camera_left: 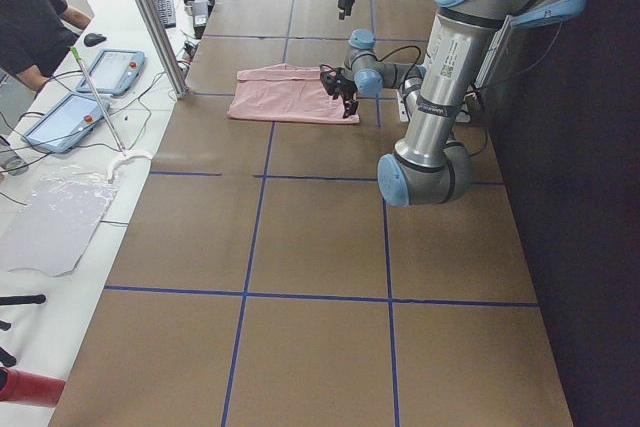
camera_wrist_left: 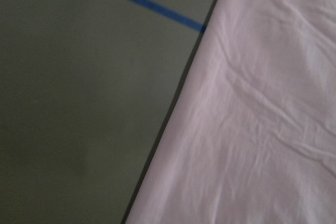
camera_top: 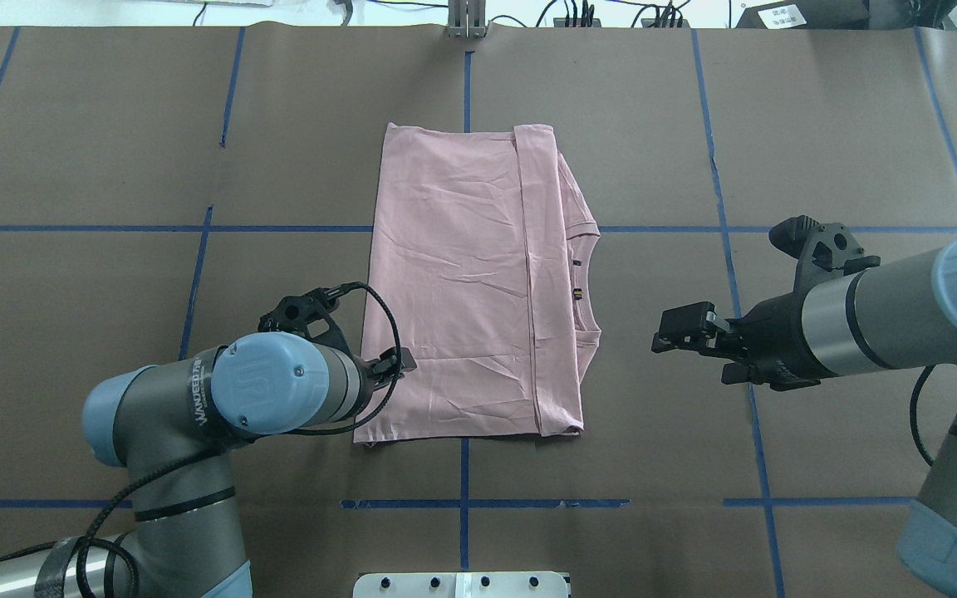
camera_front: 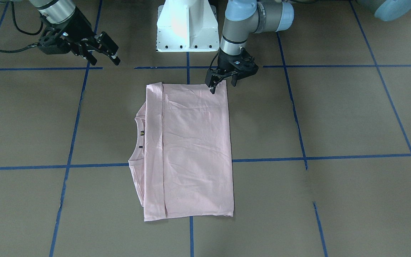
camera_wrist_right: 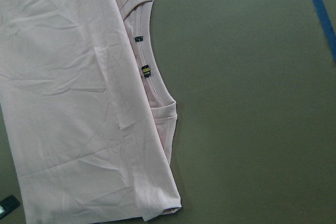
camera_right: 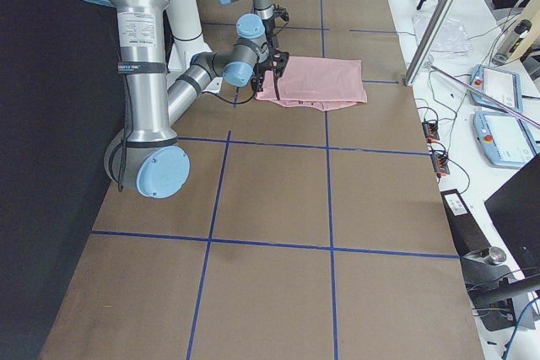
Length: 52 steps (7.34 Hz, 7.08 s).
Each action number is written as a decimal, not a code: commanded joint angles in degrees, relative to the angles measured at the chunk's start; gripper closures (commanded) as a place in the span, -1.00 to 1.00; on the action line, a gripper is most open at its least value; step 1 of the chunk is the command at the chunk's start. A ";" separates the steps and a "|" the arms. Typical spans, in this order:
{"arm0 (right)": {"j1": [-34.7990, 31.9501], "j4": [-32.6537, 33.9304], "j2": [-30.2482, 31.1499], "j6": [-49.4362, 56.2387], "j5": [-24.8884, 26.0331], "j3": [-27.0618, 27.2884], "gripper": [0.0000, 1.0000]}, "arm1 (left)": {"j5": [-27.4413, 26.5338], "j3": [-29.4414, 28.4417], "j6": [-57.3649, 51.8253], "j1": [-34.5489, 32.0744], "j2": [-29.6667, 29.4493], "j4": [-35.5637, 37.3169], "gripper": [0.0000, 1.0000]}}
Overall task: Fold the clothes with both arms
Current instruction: 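Move the left gripper down to the shirt's edge nearest the robot, then move the right gripper to the shirt's near corner beside the left gripper, then pinch the shirt's near edge with both grippers, then lift the near edge with both grippers and fold it toward the collar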
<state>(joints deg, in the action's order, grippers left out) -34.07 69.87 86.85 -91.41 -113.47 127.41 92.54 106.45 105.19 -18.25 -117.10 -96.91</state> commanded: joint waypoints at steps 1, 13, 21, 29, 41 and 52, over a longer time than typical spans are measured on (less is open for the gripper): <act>-0.38 0.00 -0.01 0.00 0.00 0.03 -1.00 | -0.70 -0.54 2.48 3.12 0.03 3.29 -1.00; -1.26 0.09 0.07 0.09 -0.09 -0.06 -1.00 | -0.70 -1.86 2.30 3.92 -1.46 4.18 0.50; 9.16 16.65 -12.44 -6.72 9.99 -5.14 -1.00 | -0.34 3.77 -6.05 2.95 -0.76 3.83 1.00; 15.61 16.87 -25.67 -17.84 16.70 -25.45 -1.00 | -0.52 3.68 -8.86 2.43 -0.85 3.57 1.00; 15.79 17.14 -26.47 -17.58 16.61 -26.08 1.00 | -0.61 3.50 -8.86 2.43 -0.85 3.48 1.00; 19.73 16.70 -22.25 -17.75 16.00 -12.82 1.00 | 4.13 16.66 -8.42 7.34 2.31 11.55 1.00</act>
<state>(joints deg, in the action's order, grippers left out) -15.84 86.50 63.74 -109.06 -97.53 112.21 95.02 119.97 96.50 -12.28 -114.84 -87.83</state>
